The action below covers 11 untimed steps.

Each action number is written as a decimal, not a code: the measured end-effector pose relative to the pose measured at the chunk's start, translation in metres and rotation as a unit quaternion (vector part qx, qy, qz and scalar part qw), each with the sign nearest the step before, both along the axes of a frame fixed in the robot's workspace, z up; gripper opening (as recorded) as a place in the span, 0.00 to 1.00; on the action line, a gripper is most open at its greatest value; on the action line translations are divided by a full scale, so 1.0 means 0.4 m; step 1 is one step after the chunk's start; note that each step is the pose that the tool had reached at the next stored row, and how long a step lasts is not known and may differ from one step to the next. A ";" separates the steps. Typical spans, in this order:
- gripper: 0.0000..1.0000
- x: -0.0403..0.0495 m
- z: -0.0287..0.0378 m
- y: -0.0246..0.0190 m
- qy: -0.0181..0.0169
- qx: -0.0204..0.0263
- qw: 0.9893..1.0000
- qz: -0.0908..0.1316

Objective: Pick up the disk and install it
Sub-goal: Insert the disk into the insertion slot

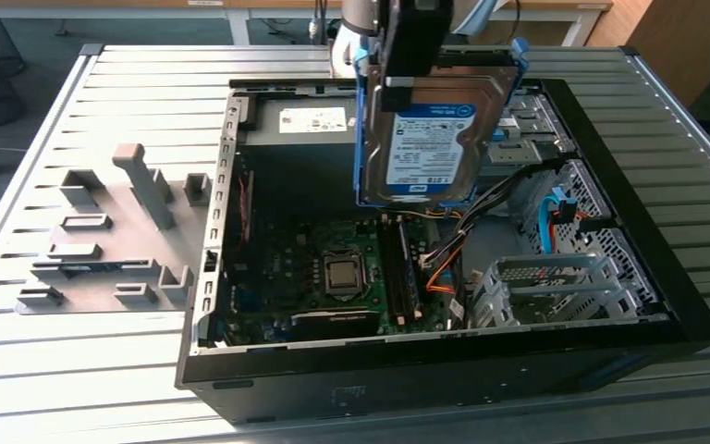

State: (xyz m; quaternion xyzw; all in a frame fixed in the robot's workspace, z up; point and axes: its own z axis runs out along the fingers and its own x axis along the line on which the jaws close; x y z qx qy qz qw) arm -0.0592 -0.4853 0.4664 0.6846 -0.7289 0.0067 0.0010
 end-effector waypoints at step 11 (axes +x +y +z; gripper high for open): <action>0.36 0.014 -0.002 -0.066 0.000 0.000 1.000 0.000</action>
